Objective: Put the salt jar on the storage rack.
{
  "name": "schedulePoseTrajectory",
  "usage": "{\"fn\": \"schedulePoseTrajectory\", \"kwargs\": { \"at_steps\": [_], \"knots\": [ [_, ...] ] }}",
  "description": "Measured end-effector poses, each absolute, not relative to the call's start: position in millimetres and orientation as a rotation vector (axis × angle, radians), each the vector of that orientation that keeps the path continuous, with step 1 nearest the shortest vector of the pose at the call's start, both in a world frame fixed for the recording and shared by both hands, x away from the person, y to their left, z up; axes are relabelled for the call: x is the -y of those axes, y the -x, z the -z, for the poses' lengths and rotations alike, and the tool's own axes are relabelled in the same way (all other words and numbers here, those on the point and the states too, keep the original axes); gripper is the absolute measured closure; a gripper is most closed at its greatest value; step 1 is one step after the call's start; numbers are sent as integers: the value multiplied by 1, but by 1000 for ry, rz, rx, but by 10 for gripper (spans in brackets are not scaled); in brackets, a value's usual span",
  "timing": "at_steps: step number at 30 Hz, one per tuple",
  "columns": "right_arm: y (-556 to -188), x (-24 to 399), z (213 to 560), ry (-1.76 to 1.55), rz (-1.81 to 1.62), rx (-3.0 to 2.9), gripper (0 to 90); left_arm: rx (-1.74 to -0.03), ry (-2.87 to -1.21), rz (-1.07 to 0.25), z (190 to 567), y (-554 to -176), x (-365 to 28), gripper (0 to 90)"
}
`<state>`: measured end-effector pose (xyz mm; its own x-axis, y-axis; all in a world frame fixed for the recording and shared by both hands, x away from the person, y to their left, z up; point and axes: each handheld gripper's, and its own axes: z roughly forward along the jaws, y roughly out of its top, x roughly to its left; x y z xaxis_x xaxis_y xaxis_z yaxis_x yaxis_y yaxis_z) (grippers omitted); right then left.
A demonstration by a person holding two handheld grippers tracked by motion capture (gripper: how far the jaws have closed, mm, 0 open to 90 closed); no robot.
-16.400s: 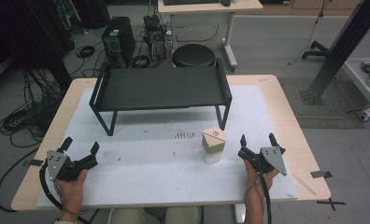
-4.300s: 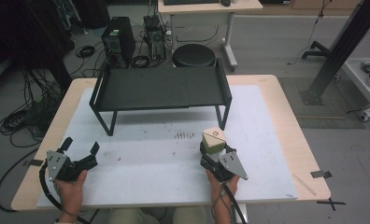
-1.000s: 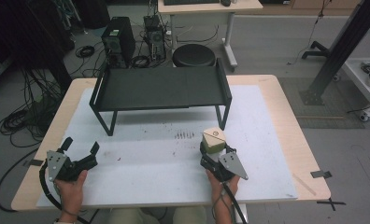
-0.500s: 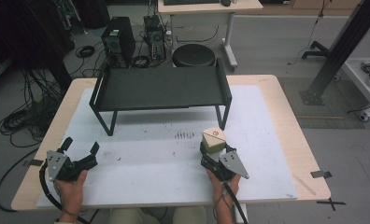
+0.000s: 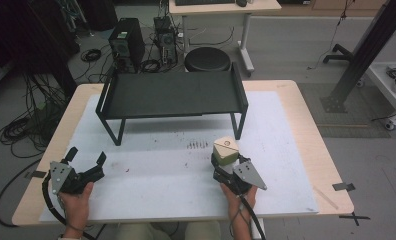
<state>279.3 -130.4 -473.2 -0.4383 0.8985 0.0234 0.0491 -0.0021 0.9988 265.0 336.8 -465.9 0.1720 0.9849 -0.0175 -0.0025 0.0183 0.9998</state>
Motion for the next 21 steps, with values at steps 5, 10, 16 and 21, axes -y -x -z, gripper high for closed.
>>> {"fn": "schedulePoseTrajectory", "kwargs": {
  "at_steps": [5, 10, 16, 21],
  "knots": [
    [-276, 129, 459, -982, -1560, -1593, 299, -1088, -1270, -1070, 466, -265, -337, 28],
    [-274, 129, 442, -977, -1610, -1605, 299, -1088, -1269, -1071, 466, -265, -337, 28],
    [-271, 131, 419, -949, -1661, -1634, 299, -1089, -1269, -1070, 466, -265, -337, 30],
    [-270, 132, 403, -921, -1674, -1649, 299, -1089, -1269, -1070, 466, -265, -337, 30]
  ]
}}
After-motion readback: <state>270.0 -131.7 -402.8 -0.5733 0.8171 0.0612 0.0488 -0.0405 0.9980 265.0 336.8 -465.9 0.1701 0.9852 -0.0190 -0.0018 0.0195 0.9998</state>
